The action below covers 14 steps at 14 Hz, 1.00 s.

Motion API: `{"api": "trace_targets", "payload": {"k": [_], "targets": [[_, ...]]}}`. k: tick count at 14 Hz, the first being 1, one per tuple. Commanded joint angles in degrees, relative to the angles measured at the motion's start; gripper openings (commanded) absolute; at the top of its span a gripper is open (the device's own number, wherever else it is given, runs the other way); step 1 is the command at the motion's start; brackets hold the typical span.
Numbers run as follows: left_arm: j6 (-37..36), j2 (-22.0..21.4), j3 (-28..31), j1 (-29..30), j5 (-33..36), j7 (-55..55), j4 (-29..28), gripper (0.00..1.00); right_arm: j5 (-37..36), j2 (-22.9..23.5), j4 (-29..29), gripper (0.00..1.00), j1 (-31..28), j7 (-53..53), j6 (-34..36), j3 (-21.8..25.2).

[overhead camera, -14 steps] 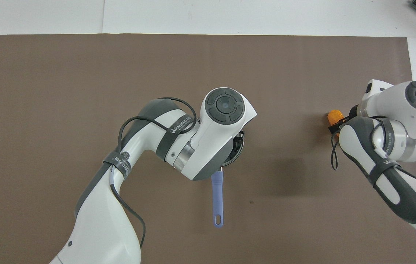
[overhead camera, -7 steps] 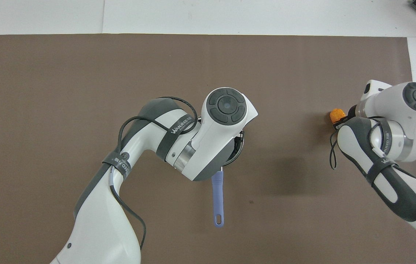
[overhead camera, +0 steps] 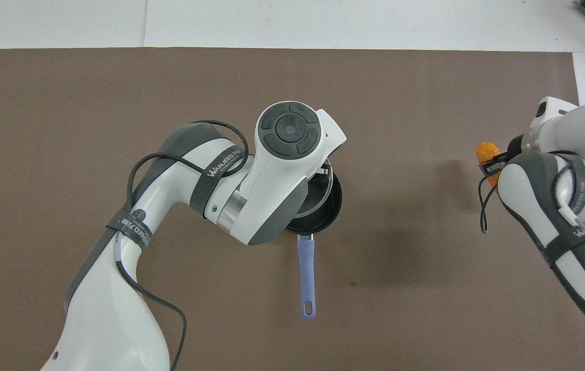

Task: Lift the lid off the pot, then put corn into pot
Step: 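Carry the lid aside with the left gripper while the right gripper brings the corn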

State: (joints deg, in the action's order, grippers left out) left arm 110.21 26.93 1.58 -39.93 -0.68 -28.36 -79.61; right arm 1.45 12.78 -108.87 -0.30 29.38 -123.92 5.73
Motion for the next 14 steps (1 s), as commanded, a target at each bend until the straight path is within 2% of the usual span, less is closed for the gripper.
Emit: {"api": "trace_targets", "payload": {"k": [1, 3, 6, 8, 10, 14], "targets": [[-1.5, -2.3, -0.2, 3.3, 1.1, 0.3, -0.2, 0.00, 1.0, -7.0, 0.4, 0.00, 0.2, -4.2, 8.1, -0.8], [-2.0, -3.7, -0.2, 6.2, 0.7, 3.3, -1.7, 0.00, 1.0, -9.1, 3.6, 0.00, 1.5, -7.1, 12.9, -1.2], [-2.0, -6.1, -0.2, 12.0, 0.6, 9.3, -5.9, 0.00, -0.1, -8.8, 11.0, 0.00, 5.6, -16.4, 21.5, -1.3], [-2.1, -7.2, -0.2, 16.0, 0.6, 14.8, -8.0, 0.00, -0.3, -8.8, 11.2, 0.00, 9.8, -23.1, 21.7, -1.3], [-1.1, -10.0, -0.2, 19.8, 0.5, 21.4, -12.8, 0.00, -0.2, -8.9, 11.2, 0.00, 13.8, -29.9, 21.8, -1.3], [-0.2, -14.4, -0.2, 24.7, 0.5, 30.0, -19.3, 0.00, -0.1, -6.1, 11.3, 0.00, 22.3, -41.0, 18.9, -1.5]]}}
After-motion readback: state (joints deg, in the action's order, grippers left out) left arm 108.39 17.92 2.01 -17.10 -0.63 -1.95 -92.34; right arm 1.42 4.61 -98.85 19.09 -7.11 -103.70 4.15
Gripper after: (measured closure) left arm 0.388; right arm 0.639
